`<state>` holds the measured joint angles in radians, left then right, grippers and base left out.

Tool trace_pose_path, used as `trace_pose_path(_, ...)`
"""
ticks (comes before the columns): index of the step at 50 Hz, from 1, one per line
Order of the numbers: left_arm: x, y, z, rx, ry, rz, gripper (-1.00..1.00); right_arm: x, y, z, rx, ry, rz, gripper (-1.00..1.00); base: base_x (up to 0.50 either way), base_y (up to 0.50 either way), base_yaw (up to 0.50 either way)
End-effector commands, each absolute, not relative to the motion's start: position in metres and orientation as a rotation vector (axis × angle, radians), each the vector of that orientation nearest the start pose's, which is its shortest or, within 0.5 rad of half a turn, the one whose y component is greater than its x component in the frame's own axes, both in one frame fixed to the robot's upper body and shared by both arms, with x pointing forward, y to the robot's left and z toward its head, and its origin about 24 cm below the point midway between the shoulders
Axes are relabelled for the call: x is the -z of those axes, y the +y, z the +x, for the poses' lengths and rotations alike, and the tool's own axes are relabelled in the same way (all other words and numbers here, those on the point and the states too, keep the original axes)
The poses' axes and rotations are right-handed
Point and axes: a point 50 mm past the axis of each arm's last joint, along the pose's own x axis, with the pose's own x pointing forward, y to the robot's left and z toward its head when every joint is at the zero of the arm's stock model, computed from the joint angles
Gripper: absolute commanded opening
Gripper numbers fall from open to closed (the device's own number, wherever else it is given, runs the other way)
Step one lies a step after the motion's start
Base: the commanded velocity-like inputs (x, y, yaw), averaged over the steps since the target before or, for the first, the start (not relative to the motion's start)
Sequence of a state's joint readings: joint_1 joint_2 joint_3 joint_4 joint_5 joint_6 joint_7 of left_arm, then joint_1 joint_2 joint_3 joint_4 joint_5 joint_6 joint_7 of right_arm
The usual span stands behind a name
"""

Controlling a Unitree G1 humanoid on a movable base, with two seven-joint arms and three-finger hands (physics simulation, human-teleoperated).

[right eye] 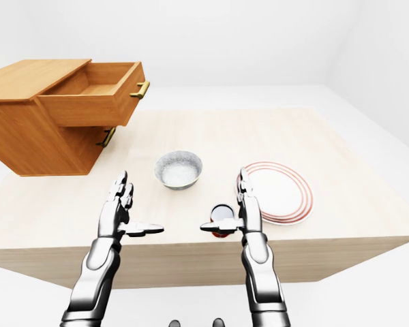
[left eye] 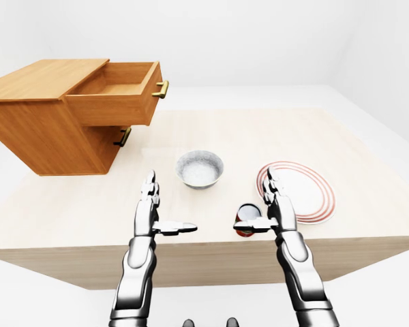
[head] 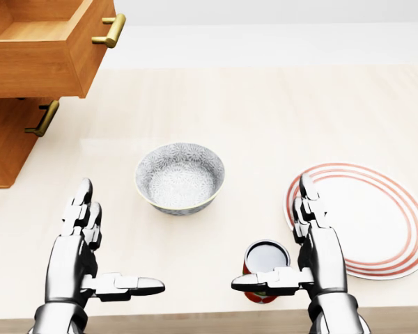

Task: Put the bowl on top of the cabinet.

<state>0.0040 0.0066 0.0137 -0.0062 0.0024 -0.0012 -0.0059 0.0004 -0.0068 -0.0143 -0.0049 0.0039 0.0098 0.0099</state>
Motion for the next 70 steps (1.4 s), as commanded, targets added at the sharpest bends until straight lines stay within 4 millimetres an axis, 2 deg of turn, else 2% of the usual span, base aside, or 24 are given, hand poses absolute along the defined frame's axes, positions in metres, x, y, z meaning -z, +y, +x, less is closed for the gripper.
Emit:
trace_pose_path(1,-0.045,0.16,0.25,-0.017,-0.019,0.021,1.0,-0.042,-0.159,0.253,0.014,0.016,-0.014,1.0,0.0,0.0,0.0)
trace_pose_path(20,-0.043,0.159,0.25,-0.018,-0.002,0.037,1.0,-0.043,-0.159,0.254,0.007,0.036,0.003,1.0,0.0,0.0,0.0)
trace_pose_path(55,-0.041,0.156,0.247,-0.017,0.002,0.065,1.0,-0.047,-0.157,0.25,-0.009,0.011,0.005,1.0,0.5,0.0,0.0)
trace_pose_path(65,-0.045,0.155,0.233,-0.005,-0.01,0.183,1.0,-0.045,-0.161,0.253,0.032,0.009,-0.001,1.0,0.04,0.0,0.0)
trace_pose_path(70,-0.048,0.15,0.223,-0.022,-0.042,0.343,1.0,-0.044,-0.16,0.253,0.031,0.01,-0.004,1.0,0.0,0.0,0.0)
